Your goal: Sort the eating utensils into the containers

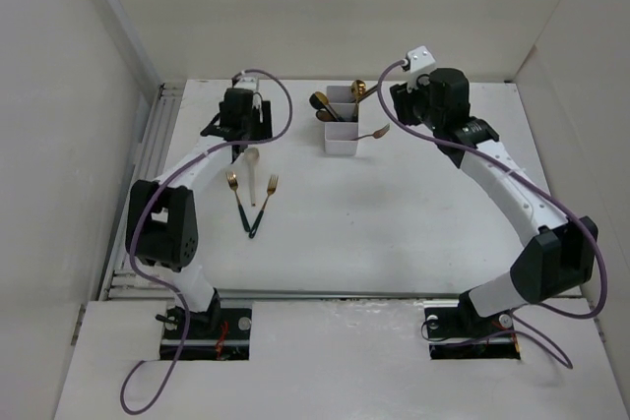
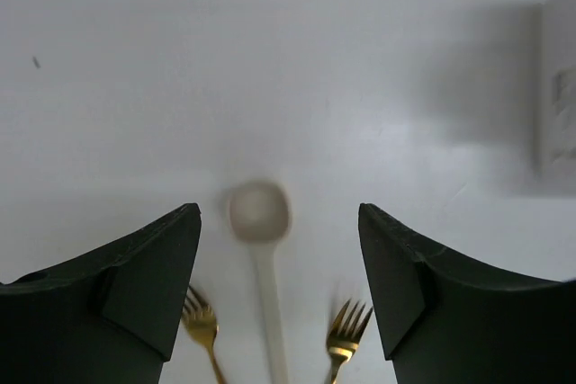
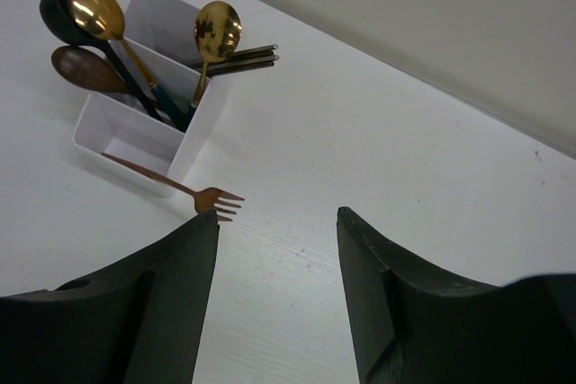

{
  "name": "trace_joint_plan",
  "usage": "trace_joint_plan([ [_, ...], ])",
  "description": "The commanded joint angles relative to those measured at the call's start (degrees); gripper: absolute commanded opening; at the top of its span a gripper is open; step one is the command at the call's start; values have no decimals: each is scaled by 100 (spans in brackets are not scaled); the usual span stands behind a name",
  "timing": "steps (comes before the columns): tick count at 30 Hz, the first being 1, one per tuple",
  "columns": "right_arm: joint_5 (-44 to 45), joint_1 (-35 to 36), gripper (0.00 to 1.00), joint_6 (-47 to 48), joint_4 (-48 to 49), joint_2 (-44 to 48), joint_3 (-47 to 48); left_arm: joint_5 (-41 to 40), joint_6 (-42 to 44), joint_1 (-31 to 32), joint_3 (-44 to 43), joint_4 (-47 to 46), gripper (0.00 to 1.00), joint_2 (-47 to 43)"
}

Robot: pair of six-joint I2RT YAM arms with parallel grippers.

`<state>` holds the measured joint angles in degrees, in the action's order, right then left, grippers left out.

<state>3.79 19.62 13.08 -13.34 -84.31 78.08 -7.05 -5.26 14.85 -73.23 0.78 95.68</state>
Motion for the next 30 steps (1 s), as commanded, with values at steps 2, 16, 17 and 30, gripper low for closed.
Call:
trace_joint_plan([
  [2,-116,60,61,-69,332,-24,-39,-112,-107,88,458,1012,68,144],
  [16,131,60,62,-17,332,249,-311,-139,-238,-17,389,1355,48,1181],
  [17,209,60,62,-16,332,249,-311,-139,-239,-17,319,1425,47,1251],
  [30,218,60,62,89,280,-59,31,-139,-353,-17,-875,1444,0,1533],
])
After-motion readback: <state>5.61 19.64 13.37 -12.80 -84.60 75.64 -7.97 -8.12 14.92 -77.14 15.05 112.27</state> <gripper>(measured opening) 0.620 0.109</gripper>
